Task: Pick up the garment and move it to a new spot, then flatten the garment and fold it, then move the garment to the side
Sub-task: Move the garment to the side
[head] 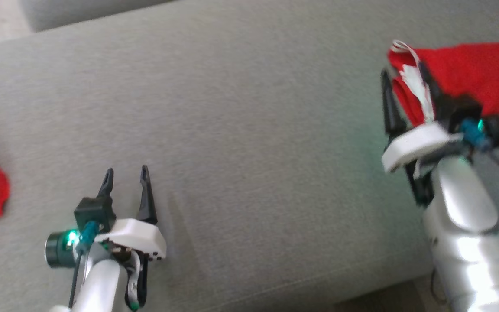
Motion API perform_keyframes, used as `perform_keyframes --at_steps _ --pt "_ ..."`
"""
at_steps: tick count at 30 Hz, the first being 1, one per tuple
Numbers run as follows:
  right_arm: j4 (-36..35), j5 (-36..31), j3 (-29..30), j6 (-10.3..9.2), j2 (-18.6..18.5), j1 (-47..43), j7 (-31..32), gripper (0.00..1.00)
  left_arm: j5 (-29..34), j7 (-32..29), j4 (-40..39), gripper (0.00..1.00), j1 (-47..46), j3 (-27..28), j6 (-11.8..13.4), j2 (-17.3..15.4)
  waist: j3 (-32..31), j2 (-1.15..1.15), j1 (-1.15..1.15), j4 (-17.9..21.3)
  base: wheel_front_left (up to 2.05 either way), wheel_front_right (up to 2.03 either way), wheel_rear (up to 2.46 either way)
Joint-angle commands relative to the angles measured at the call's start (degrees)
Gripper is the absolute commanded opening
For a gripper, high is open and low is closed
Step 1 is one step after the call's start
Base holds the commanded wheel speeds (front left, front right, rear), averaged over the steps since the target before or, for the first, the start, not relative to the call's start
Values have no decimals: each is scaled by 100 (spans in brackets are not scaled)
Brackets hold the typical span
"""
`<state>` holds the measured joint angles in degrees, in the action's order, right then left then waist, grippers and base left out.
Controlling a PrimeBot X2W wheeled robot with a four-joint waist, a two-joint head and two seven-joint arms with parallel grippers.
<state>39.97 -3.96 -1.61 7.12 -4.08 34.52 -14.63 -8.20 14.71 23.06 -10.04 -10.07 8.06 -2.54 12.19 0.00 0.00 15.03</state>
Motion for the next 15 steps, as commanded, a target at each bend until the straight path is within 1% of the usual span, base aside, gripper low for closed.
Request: perform_keyframes --at_steps 1,8,15 --pt "-220 91 -146 36 81 -58 -36 100 -24 29 -206 100 -19 208 47 -34 -257 0 0 -303 0 0 0" --pt "-265 489 -264 36 117 -923 -37 100 -90 29 -243 100 232 318 170 -34 -579 0 0 -792 0 0 0" --pt "-419 937 -339 36 119 -1367 -37 100 -55 29 -328 100 489 483 216 -34 -839 0 0 -1033 0 0 0"
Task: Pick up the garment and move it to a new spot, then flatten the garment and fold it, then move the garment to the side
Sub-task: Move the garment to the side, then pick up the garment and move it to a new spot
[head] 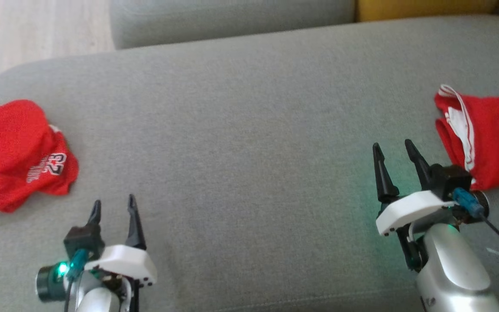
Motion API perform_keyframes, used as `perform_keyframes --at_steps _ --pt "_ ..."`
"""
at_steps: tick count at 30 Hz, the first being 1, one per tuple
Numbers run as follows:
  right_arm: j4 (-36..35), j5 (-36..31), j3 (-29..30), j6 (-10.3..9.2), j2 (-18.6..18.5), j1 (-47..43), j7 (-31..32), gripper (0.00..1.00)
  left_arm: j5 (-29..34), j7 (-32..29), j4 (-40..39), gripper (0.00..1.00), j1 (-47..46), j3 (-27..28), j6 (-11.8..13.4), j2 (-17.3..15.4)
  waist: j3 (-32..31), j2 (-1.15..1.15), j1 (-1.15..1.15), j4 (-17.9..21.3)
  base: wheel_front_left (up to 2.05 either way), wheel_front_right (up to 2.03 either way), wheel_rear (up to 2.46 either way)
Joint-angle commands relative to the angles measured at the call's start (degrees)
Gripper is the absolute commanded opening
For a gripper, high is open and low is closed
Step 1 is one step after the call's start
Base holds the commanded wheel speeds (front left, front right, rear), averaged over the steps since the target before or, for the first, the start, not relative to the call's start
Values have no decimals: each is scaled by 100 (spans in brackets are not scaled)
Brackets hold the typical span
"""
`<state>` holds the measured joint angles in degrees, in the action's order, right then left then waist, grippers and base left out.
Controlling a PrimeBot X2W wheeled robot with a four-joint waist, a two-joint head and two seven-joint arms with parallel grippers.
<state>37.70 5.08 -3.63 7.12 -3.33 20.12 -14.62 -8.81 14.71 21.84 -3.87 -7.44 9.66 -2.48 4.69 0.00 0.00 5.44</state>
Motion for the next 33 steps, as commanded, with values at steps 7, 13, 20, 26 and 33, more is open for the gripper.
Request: perform_keyframes --at_steps 7,13,20,26,33 --pt "-334 211 -173 36 45 -112 -38 100 5 29 -345 100 84 482 101 -40 -301 0 0 -126 0 0 0" --pt "-389 367 -264 36 45 -206 -38 100 26 29 -467 100 185 632 48 -40 -364 0 0 -148 0 0 0" --pt "-337 419 -342 36 45 -255 -38 100 40 29 -507 100 191 625 2 -40 -364 0 0 -216 0 0 0" --pt "-339 457 -450 36 45 -322 -38 100 52 29 -464 100 144 566 -40 -40 -347 0 0 -471 0 0 0" --pt "-348 546 -636 36 45 -393 -38 100 72 29 -392 100 115 491 -81 -40 -302 0 0 -1169 0 0 0"
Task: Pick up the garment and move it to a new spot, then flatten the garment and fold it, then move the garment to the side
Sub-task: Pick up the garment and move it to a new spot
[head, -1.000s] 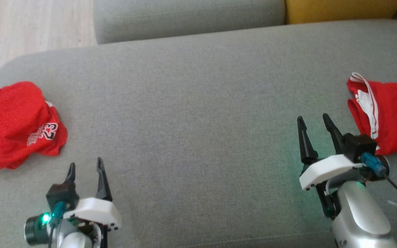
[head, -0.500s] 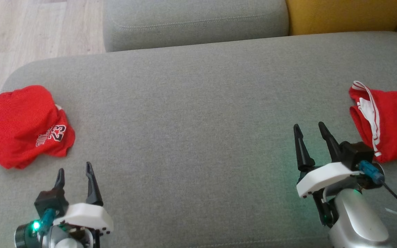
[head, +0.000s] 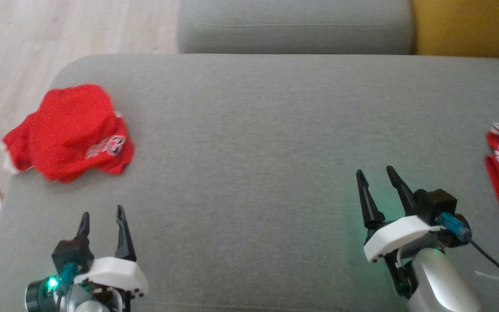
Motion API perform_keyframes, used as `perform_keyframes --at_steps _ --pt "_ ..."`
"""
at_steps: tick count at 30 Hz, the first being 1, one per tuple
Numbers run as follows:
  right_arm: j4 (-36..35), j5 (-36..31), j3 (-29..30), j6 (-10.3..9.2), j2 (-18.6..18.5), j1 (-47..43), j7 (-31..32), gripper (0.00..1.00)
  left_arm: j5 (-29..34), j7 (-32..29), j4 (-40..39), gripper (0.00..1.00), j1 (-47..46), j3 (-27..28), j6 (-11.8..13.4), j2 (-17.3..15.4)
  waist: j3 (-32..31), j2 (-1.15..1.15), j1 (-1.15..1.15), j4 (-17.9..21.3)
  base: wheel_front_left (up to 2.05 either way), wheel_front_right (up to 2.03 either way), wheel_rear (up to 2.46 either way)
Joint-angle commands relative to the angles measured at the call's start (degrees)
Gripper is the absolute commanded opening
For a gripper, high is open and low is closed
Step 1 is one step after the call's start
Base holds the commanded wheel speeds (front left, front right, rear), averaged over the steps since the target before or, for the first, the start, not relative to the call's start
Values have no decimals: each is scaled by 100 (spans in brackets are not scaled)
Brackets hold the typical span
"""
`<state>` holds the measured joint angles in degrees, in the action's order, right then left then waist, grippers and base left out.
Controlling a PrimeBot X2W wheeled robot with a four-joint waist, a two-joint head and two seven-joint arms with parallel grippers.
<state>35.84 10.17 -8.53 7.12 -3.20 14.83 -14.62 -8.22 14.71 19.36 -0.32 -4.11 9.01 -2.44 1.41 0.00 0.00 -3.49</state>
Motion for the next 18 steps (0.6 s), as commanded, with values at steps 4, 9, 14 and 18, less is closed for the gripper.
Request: perform_keyframes --at_steps 4,9,14,18 --pt "-151 84 -228 36 32 141 -38 100 0 29 -155 100 -230 171 -7 -43 85 0 0 -739 0 0 0" --pt "-139 105 -302 36 32 157 -38 100 -24 29 -187 100 -200 256 32 -43 146 0 0 -1346 0 0 0" --pt "-116 154 -419 36 32 186 -38 100 8 29 -240 100 -87 508 58 -43 159 0 0 -1932 0 0 0" --pt "-109 190 -485 36 32 215 -38 100 19 29 -276 100 -29 655 68 -43 174 0 0 -2121 0 0 0"
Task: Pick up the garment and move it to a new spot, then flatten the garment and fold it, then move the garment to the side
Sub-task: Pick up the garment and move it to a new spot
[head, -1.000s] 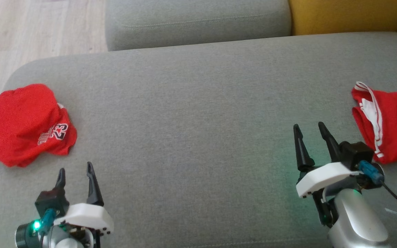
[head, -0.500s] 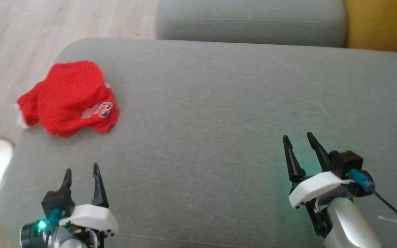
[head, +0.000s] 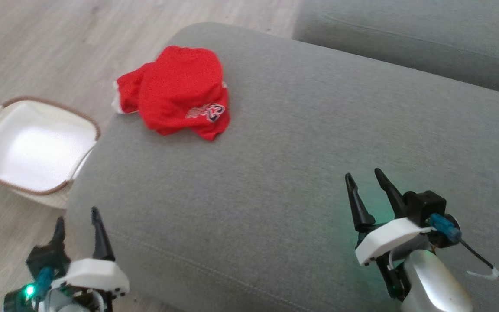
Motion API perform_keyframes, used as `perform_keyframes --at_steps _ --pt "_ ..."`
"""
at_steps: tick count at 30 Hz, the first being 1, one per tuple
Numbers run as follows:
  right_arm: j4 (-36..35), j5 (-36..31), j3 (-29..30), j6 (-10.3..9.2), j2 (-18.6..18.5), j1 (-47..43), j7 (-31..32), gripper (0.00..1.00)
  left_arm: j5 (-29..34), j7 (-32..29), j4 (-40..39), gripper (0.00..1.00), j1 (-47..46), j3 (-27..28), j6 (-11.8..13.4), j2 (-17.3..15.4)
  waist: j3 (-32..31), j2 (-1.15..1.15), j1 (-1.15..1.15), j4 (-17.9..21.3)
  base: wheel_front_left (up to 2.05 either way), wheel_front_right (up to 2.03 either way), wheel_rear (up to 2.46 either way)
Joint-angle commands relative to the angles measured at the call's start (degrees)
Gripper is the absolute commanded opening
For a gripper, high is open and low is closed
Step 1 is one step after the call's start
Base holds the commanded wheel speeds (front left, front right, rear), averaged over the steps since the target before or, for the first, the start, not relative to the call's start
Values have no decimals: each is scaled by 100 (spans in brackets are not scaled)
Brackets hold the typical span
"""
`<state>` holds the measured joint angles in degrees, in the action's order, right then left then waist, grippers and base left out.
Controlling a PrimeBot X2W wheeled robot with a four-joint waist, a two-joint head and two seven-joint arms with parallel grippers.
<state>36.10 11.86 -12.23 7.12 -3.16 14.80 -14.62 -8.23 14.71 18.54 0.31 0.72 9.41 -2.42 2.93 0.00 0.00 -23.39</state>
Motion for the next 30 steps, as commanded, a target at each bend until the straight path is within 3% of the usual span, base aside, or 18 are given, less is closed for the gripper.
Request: perform_keyframes --at_steps 1,8,17,24,30 --pt "-131 28 -135 36 28 231 -38 100 1 29 -203 100 -72 216 32 -46 26 0 0 -173 0 0 0" --pt "-119 24 -279 36 28 362 -38 100 -151 29 -239 100 -29 324 64 -46 166 0 0 -154 0 0 0" --pt "-291 -291 -270 36 28 571 -38 100 -426 29 -195 100 -456 441 -50 -46 690 0 0 228 0 0 0" --pt "-660 -636 -308 36 28 809 -35 100 -327 29 236 100 -1277 667 -386 -73 1263 0 0 564 0 0 0" --pt "-990 -690 -403 36 28 1031 32 100 -168 29 842 100 -2258 823 -728 -368 1688 0 0 900 0 0 0"
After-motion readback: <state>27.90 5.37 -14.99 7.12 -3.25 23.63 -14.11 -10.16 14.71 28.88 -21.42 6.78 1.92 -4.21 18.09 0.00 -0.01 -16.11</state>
